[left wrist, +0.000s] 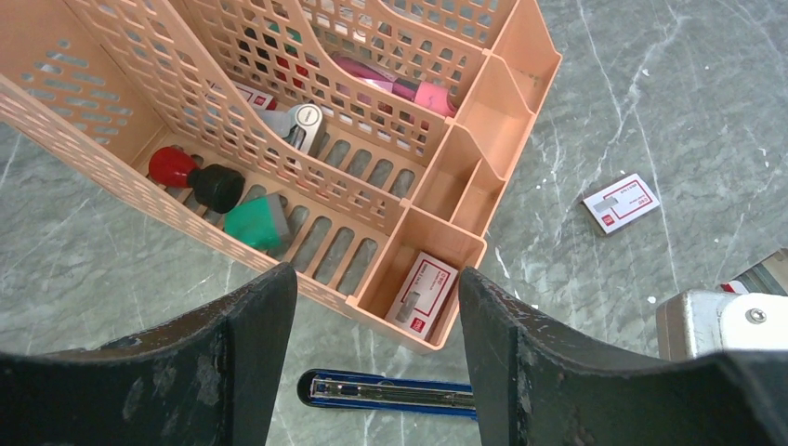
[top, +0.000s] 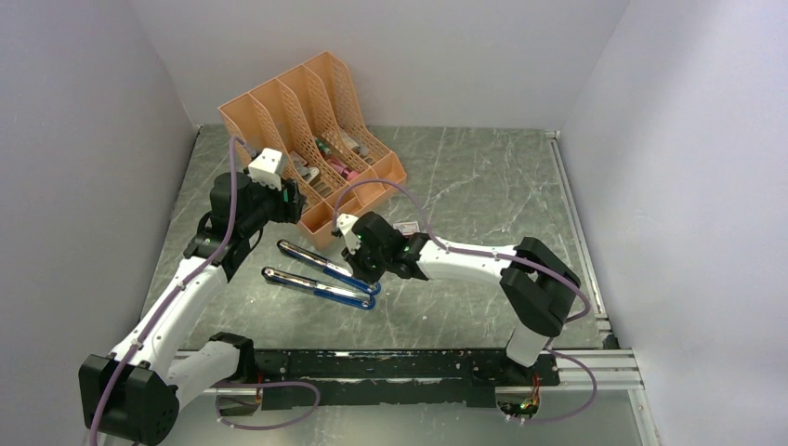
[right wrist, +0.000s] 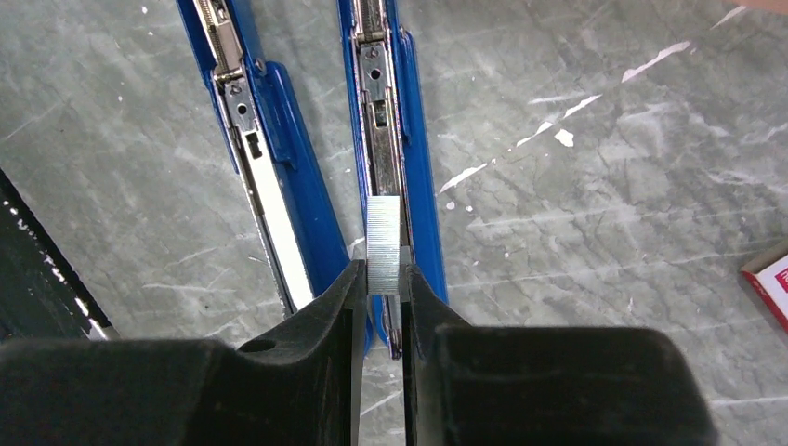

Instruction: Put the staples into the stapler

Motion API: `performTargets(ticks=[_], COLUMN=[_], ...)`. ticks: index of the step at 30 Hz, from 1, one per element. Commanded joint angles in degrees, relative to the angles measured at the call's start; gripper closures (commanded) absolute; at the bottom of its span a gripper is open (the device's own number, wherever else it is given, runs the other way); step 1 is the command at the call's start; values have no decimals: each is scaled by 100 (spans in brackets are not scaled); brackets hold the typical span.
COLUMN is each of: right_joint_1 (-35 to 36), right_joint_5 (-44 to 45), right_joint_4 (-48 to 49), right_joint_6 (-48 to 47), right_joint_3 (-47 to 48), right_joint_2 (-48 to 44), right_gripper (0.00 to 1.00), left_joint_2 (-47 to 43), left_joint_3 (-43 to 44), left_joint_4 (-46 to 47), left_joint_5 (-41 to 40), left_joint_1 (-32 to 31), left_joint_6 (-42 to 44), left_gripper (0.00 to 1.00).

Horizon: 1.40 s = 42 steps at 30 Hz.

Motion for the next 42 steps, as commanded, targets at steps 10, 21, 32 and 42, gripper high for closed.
performTargets(ticks=[10, 21, 32, 42], right_joint_1=[-56, -91, -112, -114], right_joint_5=[19, -66, -55, -24], right_joint_4=[4, -11, -66, -127], right_joint_6=[134, 136, 145, 132], right_joint_3=[225, 252, 284, 306], right_joint_2=[172, 246, 326, 389], right_gripper=[100, 100, 100, 100], left_joint_2=[-29, -27, -34, -32], left_joint_3=[-38, -39, -37, -37], left_joint_4=[52, 60, 62, 65], left_joint_5=[-168, -156, -128, -137], left_joint_1=[53, 58, 62, 57], left_joint_6=[68, 69, 73, 77], left_gripper=[31, 31, 31, 31])
